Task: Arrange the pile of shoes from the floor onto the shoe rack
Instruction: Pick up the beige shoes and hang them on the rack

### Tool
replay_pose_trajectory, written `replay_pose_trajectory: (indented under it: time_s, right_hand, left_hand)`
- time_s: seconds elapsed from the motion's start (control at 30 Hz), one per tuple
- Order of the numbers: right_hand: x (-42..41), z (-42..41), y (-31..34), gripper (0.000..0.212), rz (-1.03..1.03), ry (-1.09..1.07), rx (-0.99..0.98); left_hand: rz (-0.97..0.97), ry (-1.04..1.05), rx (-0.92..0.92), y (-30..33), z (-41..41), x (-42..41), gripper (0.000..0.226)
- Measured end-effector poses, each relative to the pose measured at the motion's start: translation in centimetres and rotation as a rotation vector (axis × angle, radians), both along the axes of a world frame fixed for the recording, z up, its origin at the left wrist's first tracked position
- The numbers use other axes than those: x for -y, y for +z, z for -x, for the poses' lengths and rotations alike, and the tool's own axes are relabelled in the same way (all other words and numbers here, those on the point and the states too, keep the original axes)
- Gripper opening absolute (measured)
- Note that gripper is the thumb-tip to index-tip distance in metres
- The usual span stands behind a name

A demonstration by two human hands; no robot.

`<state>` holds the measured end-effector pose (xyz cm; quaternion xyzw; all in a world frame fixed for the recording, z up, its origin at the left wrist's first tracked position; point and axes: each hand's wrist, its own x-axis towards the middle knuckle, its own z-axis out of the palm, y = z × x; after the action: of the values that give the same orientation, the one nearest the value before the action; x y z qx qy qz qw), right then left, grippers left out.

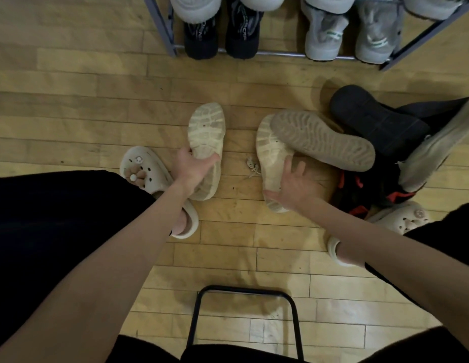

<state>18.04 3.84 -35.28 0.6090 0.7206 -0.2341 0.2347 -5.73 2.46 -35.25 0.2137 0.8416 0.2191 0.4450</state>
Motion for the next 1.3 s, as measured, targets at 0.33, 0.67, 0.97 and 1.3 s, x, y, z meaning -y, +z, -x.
replay_pose_trajectory:
  time_s: [0.33, 0.67, 0.97, 1.3]
  right_hand:
    - [-2.1, 2.1, 2.8, 0.117, 0.375, -0.585, -0.441]
    - [-4.4, -0.6, 17.1, 0.029, 0.653, -0.855, -1.13]
    - [-3.0, -5.3, 22.3, 0.037, 0.407, -0.803, -1.257]
    - [-7.2, -8.0, 28.1, 0.025, -0.098, -0.925, -1.476]
  left_hand:
    - [0.052, 0.16, 0.294, 4.0, 0.7, 0.2, 0.058]
    - [-0.218, 0.221, 0.627, 16.2, 1.2, -0.8, 0.048]
    - [-0.332, -0.075, 0.94, 24.0, -1.3, -0.3, 0.043]
    - [-0.485, -0.302, 0.819, 29.0, -4.6, -6.6, 0.034]
